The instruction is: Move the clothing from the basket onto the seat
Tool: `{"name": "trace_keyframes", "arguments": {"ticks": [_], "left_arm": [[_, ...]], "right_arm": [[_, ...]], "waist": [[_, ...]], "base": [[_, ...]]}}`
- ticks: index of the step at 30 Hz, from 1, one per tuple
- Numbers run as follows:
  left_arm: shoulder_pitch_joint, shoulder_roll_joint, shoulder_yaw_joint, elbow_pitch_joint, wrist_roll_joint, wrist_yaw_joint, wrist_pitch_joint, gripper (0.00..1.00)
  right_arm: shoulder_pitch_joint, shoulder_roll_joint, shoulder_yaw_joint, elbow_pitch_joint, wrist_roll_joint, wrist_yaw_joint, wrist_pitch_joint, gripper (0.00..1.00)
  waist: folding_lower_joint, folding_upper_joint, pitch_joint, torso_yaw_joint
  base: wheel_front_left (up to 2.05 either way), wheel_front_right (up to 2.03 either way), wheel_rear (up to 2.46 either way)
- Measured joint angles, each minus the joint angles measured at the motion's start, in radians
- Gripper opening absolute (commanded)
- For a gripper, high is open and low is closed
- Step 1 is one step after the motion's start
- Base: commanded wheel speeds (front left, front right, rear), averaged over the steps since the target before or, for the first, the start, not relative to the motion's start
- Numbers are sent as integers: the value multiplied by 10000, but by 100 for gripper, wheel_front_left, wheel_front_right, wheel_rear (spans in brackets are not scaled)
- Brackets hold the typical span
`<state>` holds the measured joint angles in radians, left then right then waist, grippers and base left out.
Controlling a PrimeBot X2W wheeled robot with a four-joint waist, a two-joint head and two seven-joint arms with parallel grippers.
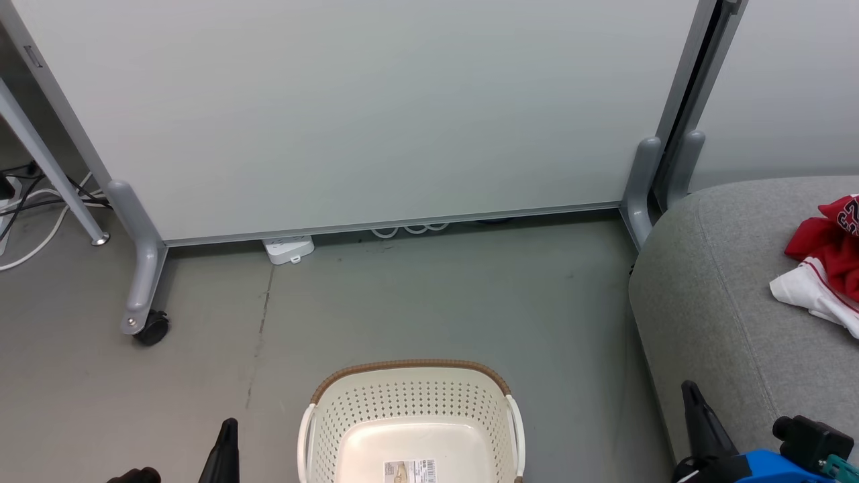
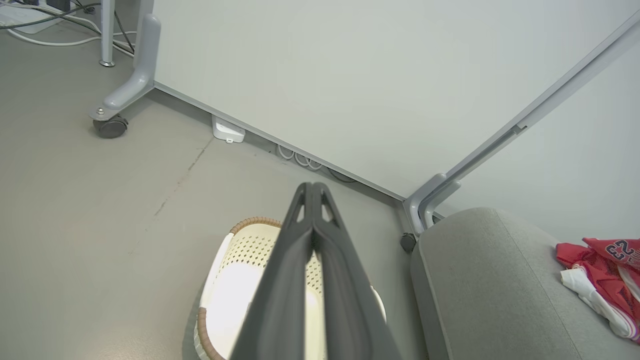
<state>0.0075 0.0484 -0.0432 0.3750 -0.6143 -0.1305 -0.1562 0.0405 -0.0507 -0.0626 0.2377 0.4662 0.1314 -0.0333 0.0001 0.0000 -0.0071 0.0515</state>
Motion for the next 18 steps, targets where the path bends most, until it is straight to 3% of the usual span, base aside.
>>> {"name": "trace_keyframes", "arguments": {"ticks": [18], "left_arm": [[-256,-2,382,-316,-2485,0,677,0]], "right_arm": [[-370,2,-123,10,2840,-2,374,0]], "waist": [[0,0,17,-89]], "base": [[0,0,0]]}}
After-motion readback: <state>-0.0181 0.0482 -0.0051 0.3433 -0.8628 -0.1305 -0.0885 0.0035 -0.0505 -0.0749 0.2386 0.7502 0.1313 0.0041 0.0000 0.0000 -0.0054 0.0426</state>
